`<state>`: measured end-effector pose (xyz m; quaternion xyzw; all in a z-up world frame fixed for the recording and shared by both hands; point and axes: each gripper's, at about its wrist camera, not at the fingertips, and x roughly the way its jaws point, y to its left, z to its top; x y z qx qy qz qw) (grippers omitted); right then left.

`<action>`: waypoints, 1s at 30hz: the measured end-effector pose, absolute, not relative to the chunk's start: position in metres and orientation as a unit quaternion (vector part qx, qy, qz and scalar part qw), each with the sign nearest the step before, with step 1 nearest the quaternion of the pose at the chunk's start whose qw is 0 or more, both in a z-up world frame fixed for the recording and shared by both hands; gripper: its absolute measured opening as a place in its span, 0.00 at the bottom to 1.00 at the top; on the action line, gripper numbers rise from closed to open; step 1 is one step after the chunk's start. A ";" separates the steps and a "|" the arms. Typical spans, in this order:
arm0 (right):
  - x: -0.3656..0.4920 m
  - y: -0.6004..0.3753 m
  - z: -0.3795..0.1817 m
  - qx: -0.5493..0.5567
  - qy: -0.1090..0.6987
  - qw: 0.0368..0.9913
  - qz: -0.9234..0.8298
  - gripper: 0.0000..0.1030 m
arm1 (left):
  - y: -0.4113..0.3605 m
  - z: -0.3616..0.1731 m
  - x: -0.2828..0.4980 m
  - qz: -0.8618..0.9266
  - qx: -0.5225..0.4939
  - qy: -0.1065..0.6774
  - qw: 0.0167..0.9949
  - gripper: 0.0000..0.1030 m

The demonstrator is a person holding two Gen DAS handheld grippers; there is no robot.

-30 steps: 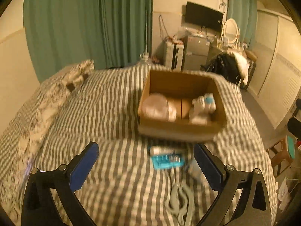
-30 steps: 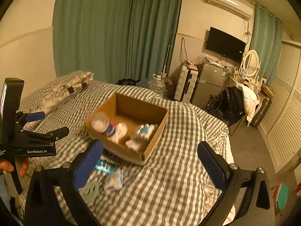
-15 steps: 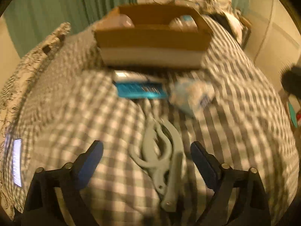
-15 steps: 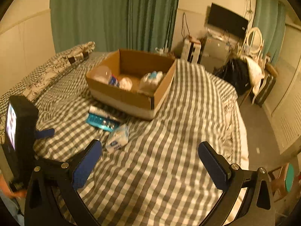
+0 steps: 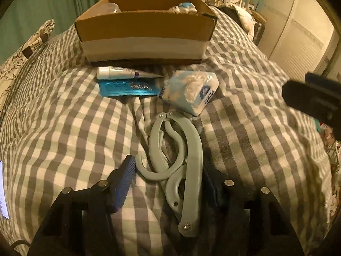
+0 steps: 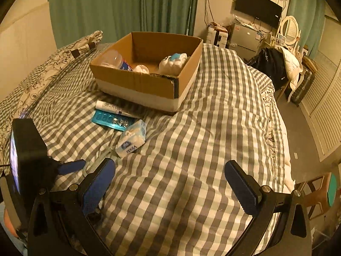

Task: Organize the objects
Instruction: 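Grasp the grey plastic hanger with the left gripper while the right grasps the Vinda tissue pack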

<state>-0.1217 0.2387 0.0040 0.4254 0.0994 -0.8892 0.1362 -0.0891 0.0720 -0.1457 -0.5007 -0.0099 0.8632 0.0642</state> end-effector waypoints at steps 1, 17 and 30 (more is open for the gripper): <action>-0.121 0.239 0.005 0.426 0.101 0.135 -0.889 1.00 | 0.069 -0.140 -0.087 0.865 -0.497 -0.018 0.066 0.58; -0.145 0.180 -0.015 0.415 0.198 0.159 -0.874 1.00 | -0.007 -0.078 -0.103 0.903 -0.428 -0.033 -0.001 0.58; -0.182 0.141 -0.062 0.461 0.251 0.179 -0.832 0.99 | -0.025 -0.096 -0.123 0.895 -0.444 -0.031 -0.007 0.58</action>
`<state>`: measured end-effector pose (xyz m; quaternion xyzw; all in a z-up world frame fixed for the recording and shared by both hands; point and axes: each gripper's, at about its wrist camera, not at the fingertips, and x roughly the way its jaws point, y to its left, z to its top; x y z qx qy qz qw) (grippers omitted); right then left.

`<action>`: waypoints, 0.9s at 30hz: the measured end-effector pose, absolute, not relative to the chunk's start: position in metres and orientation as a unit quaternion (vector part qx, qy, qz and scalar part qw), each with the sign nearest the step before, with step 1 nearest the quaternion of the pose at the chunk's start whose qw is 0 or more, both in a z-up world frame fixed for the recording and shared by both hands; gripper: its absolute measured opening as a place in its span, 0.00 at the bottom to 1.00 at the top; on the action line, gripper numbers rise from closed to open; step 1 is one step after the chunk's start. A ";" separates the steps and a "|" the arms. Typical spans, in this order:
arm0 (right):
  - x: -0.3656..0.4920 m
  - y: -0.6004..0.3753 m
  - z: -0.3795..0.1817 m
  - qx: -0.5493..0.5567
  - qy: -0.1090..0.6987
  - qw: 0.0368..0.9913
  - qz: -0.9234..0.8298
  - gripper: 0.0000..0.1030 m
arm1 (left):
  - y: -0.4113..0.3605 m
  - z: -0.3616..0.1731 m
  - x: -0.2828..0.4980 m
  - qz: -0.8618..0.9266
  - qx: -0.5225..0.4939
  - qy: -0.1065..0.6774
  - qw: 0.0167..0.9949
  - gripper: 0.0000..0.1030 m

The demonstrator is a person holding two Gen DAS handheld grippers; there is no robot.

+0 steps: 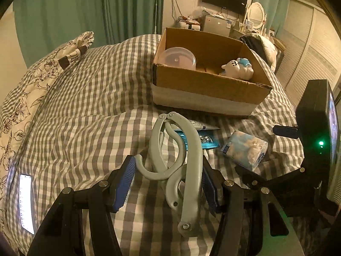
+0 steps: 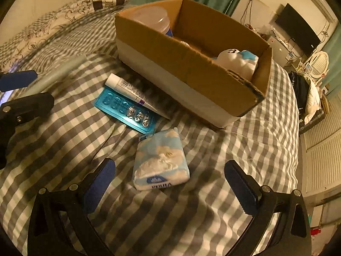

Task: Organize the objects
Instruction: 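Grasp the grey plastic hanger with the left gripper while the right grasps the Vinda tissue pack, then lower the hanger and tissue pack into the box and open both grippers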

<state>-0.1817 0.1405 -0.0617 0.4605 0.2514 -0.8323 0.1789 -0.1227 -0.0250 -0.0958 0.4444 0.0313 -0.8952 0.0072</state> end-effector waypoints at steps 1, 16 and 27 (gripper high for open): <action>-0.183 0.141 -0.063 0.463 0.252 0.179 -0.831 0.98 | -0.026 -0.096 -0.122 -0.895 0.444 0.032 0.007 0.58; -0.158 0.150 -0.045 0.457 0.252 0.188 -0.832 0.49 | -0.026 -0.076 -0.105 -0.901 0.432 0.044 -0.006 0.58; -0.122 0.177 0.031 0.399 0.209 0.186 -0.873 0.48 | -0.007 -0.030 -0.085 -0.923 0.385 0.025 -0.016 0.58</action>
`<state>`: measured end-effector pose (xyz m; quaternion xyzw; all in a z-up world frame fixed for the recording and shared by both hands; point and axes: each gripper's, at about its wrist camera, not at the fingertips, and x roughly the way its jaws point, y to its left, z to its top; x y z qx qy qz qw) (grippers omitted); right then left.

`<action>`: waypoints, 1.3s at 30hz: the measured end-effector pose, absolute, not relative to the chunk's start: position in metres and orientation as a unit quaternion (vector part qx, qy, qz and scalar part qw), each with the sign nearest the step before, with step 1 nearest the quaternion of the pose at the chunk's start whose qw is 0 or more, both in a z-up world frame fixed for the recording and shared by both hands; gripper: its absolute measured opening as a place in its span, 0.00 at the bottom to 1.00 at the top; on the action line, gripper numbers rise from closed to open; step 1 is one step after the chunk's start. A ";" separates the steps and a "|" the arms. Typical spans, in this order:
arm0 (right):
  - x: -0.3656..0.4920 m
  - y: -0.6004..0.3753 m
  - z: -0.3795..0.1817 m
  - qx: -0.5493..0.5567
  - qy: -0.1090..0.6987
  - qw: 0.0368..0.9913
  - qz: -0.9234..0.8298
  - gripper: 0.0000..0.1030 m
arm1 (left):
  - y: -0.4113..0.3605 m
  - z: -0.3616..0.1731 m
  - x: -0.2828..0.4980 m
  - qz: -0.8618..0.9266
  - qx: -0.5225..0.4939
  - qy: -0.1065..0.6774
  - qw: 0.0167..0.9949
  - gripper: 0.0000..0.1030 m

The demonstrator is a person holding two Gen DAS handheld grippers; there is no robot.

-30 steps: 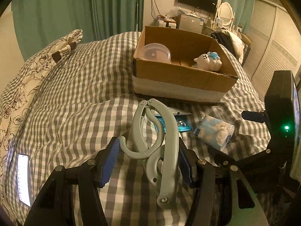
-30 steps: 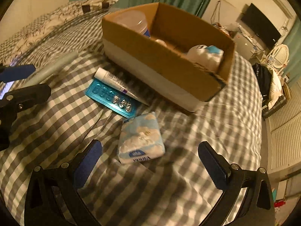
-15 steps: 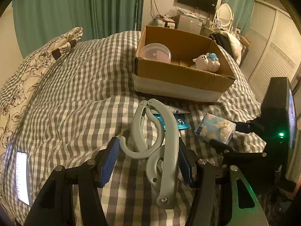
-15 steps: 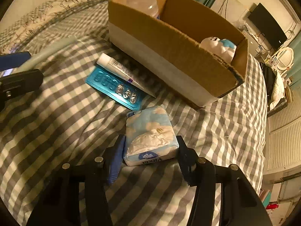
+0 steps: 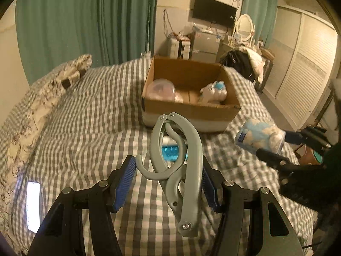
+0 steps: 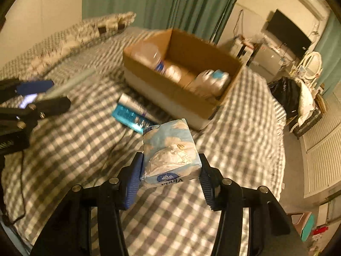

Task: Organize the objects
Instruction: 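Lower the hanger and tissue pack into the box and open both grippers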

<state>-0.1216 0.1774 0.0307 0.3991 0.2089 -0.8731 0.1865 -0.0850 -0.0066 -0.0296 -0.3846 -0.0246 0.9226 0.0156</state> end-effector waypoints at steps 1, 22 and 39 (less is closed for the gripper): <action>-0.120 0.180 0.038 0.393 0.205 0.186 -0.877 0.48 | -0.005 -0.025 -0.085 0.925 -0.379 -0.021 0.015 0.58; -0.222 0.177 0.112 0.317 0.133 0.193 -0.919 0.48 | 0.009 0.003 -0.262 0.916 -0.396 -0.027 0.052 0.10; -0.322 0.168 0.047 0.350 0.095 0.176 -0.915 0.70 | -0.005 -0.036 -0.350 0.899 -0.435 -0.018 0.045 0.42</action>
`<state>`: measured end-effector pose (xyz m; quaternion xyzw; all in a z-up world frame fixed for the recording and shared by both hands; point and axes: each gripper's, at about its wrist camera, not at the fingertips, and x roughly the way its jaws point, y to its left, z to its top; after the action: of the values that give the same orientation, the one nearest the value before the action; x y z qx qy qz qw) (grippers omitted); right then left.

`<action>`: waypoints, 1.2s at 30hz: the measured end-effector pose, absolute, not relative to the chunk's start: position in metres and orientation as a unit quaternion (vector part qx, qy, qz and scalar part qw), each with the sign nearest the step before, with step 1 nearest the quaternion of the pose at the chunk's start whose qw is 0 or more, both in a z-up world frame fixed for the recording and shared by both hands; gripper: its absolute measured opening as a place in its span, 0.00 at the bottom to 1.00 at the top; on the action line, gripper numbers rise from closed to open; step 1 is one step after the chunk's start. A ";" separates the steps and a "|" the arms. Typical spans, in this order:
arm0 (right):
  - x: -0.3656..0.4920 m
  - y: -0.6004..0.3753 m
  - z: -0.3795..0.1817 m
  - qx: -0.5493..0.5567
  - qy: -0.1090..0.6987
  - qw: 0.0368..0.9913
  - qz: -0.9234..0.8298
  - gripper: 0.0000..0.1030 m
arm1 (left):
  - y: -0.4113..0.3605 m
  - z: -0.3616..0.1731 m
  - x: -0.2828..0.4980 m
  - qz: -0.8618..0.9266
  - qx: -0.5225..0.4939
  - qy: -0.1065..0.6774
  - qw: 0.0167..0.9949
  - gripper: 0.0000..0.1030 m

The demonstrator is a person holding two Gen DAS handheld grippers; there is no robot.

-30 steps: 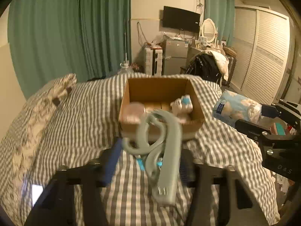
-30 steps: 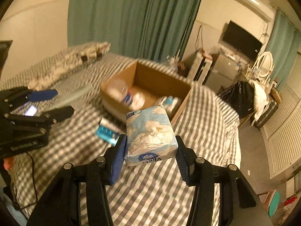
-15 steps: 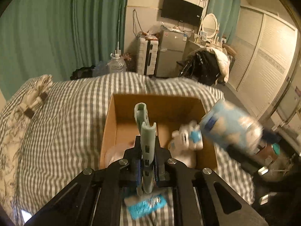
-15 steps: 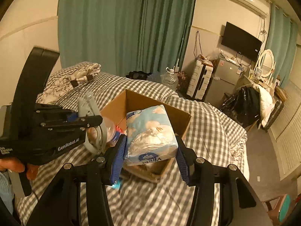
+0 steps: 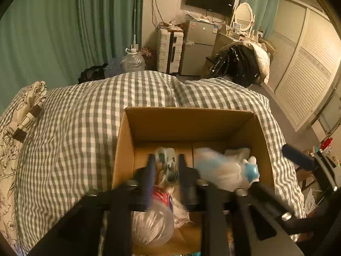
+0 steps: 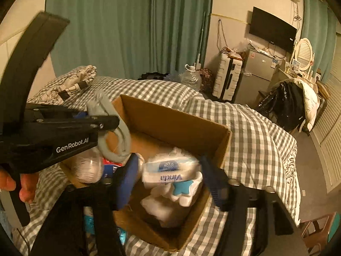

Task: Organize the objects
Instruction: 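Lower the hanger and tissue pack into the box and open both grippers, then close the left gripper on the white toothpaste tube and lift it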

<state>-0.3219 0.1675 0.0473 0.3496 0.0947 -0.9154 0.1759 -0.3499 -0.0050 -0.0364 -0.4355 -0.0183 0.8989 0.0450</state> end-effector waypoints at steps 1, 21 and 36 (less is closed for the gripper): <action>-0.320 0.172 0.050 0.348 0.090 0.174 -0.917 0.71 | -0.006 -0.034 -0.346 0.901 -0.432 -0.017 0.040 0.52; -0.182 0.198 0.122 0.298 0.109 0.137 -0.938 0.81 | -0.027 0.012 -0.169 0.941 -0.337 0.028 -0.007 0.96; -0.168 0.192 0.025 0.375 0.079 0.118 -0.916 0.82 | -0.012 -0.079 -0.137 0.925 -0.376 0.021 -0.045 0.96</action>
<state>-0.1681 0.1922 0.0250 0.3755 0.0787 -0.9160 0.1175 -0.1370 -0.0116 -0.0792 -0.3765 0.0208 0.9251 -0.0449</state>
